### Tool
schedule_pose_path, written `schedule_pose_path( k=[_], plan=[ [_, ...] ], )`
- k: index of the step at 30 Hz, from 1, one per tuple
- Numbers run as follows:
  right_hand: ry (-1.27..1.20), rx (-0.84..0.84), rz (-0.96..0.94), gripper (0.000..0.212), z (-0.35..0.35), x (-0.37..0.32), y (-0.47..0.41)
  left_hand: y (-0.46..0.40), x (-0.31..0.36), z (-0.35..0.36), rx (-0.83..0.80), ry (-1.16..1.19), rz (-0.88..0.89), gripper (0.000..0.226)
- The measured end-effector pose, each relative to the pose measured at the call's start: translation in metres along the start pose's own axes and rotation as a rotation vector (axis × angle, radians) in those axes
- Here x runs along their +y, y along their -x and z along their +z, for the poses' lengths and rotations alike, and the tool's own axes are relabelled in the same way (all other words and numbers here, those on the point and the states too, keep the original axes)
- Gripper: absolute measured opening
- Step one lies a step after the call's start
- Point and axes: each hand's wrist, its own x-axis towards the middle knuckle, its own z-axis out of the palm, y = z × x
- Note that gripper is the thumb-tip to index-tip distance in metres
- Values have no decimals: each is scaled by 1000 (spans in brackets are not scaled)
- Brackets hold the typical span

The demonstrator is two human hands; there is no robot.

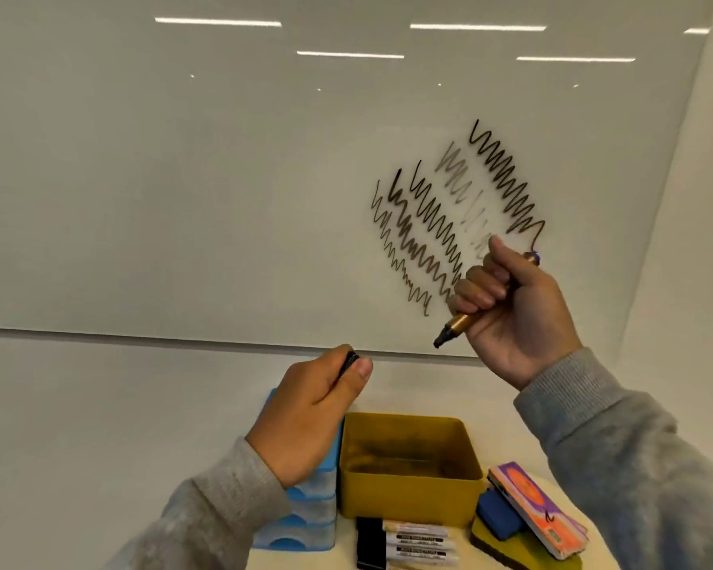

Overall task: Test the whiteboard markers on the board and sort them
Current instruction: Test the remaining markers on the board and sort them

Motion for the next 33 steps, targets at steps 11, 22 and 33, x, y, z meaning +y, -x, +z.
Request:
schedule_pose_path(
  k=[11,22,33],
  plan=[
    [705,179,-55,37,-32,15,-14,-19,-17,11,89,-110,-49,40],
    [798,-9,-278,22,-24,-37,-59,-158,31,-16,209,-417,205,29],
    [1012,116,-869,15,14,-150,-123,-278,113,-22,200,-793,396,58]
  ],
)
